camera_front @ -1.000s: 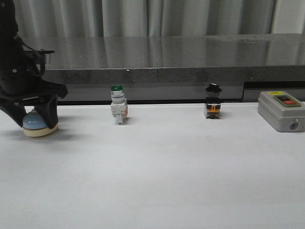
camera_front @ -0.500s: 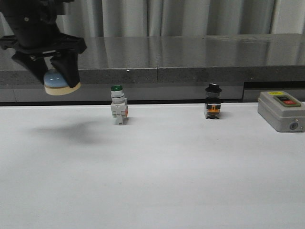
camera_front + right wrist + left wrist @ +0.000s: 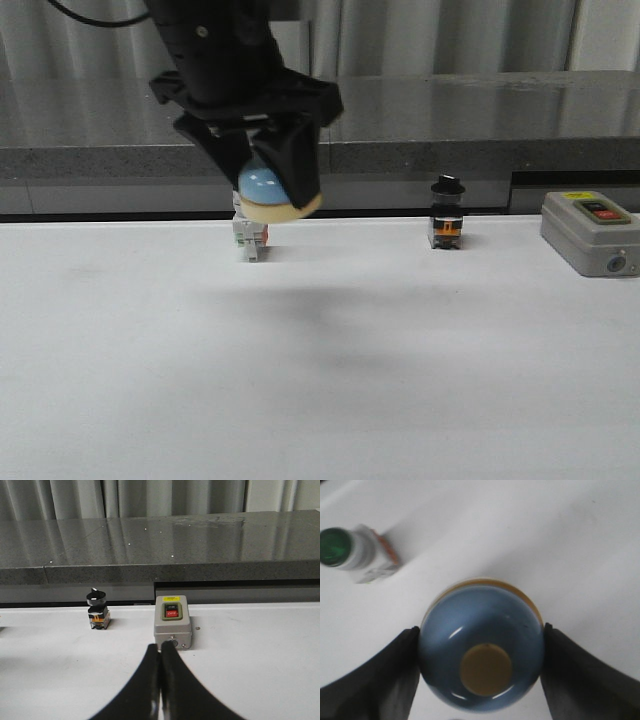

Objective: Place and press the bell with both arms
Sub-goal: 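Lift the bell with the left gripper and carry it toward table center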

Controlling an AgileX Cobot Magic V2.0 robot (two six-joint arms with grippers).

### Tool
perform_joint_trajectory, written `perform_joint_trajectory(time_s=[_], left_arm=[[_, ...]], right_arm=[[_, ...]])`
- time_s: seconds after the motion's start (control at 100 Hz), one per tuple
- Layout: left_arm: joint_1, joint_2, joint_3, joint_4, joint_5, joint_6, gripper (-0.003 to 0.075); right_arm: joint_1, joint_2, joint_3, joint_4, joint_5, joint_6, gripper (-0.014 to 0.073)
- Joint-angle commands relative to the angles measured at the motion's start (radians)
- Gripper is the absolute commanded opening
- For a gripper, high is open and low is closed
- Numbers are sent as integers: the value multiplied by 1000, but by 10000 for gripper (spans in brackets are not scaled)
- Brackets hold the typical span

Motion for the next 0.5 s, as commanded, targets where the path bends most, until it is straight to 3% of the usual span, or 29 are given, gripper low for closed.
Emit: perform_joint_trajectory(time_s=[0.0, 0.49], left_arm=[[-48, -16, -30, -7, -40, 0, 239], [-92, 128, -30, -13, -79, 0, 260]], right_arm=[[-5, -12, -16, -9, -88, -5, -60], [-5, -12, -16, -9, -88, -5, -60]])
